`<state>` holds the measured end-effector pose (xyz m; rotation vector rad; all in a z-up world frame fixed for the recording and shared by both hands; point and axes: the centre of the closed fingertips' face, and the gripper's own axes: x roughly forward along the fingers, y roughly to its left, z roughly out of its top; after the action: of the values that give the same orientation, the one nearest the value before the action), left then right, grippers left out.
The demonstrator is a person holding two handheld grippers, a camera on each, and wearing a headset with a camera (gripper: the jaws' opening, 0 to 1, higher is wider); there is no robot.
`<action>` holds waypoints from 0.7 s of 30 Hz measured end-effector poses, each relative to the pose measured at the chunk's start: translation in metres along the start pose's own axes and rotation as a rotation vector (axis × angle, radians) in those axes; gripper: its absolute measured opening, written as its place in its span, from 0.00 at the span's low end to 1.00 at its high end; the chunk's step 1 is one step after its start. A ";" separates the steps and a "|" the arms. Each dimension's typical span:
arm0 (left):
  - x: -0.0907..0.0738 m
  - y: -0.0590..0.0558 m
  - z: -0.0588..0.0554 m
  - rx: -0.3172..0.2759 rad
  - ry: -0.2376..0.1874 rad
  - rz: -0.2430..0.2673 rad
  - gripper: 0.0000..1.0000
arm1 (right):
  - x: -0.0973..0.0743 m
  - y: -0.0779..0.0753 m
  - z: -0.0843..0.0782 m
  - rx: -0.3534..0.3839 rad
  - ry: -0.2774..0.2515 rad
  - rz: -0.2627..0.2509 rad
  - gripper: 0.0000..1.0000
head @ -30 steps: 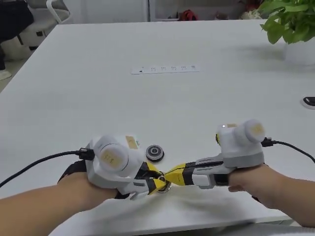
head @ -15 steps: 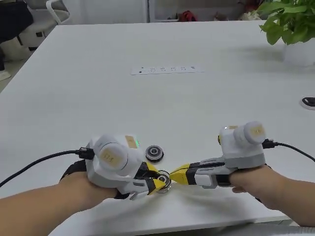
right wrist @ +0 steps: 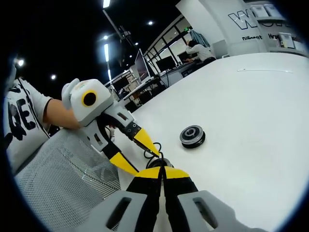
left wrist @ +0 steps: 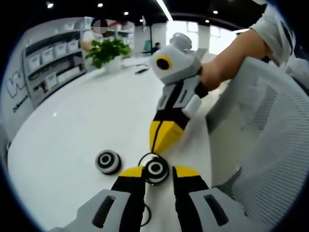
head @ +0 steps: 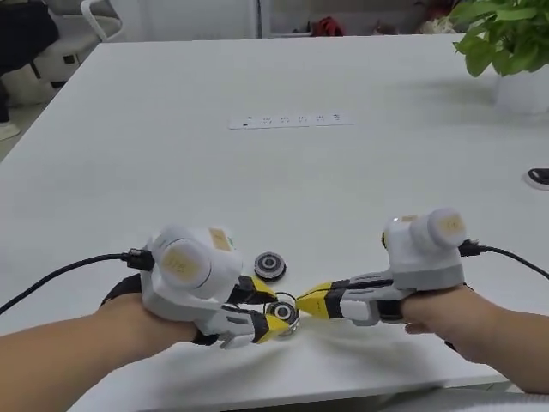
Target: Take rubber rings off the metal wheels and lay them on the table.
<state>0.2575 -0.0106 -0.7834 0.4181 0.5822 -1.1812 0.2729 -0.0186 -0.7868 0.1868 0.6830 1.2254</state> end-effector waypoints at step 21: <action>-0.041 -0.005 0.028 -0.015 -0.127 0.012 0.46 | -0.004 0.011 0.013 0.002 -0.017 0.036 0.00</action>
<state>0.2479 0.0011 -0.7362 0.3307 0.4776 -1.1821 0.2709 -0.0155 -0.7701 0.2121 0.6682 1.2559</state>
